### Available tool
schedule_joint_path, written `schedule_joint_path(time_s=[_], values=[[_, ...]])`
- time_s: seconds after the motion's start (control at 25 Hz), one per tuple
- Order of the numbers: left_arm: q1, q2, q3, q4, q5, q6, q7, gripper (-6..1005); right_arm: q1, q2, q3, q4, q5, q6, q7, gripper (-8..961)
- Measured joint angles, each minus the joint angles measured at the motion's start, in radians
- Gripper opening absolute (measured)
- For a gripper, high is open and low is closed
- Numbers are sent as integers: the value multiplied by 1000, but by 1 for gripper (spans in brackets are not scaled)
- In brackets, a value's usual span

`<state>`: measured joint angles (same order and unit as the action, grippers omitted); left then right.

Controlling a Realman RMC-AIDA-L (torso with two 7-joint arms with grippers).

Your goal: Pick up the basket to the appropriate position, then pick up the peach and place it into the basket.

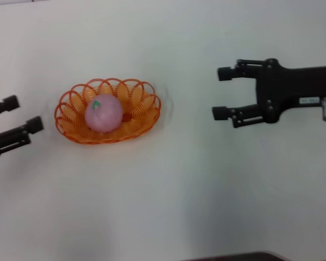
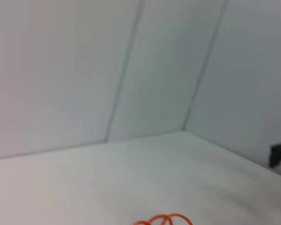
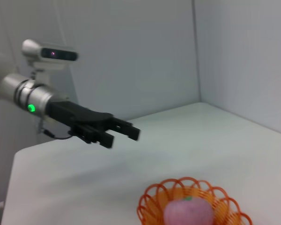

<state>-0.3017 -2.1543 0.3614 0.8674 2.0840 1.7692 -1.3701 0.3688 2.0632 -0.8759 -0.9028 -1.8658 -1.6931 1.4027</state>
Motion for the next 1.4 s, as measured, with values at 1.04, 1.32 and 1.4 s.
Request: schedule_joint_path(time_s=[1.04,1.32,1.4], values=[[29,-4,5,-33,107,-6,139,861,-11,11,118,266,-40,90,-274,930],[30,-4,2,-33,107,-4,140,861,-2,11,117,263,-41,90,-266,930],[30,-4,0,-33,107,-4,140,861,0,11,117,265,-41,92,-266,930]])
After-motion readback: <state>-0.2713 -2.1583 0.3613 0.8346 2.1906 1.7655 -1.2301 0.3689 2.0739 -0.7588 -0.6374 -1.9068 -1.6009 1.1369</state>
